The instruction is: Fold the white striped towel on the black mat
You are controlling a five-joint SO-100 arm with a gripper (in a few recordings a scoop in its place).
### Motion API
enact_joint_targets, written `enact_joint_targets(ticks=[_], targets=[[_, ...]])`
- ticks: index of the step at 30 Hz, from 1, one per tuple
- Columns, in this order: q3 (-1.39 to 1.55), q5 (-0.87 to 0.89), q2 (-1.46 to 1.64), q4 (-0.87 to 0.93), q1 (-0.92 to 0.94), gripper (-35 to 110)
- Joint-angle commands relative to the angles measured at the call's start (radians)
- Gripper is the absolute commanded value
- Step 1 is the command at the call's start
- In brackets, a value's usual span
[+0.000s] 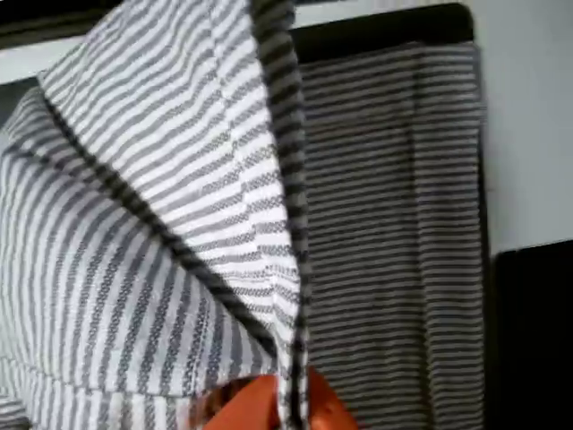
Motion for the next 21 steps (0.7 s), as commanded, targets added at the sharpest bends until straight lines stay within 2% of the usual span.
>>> enact_joint_targets(ticks=[1, 9, 16, 21], targets=[[-0.009, -0.067, -0.017, -0.055, 0.121, 0], [0.011, -0.199, -0.086, -0.149, 0.339, 0], [0.012, -0.262, -0.064, -0.117, 0.466, 0], [0.143, -0.348, -0.094, -0.288, 0.566, 0]])
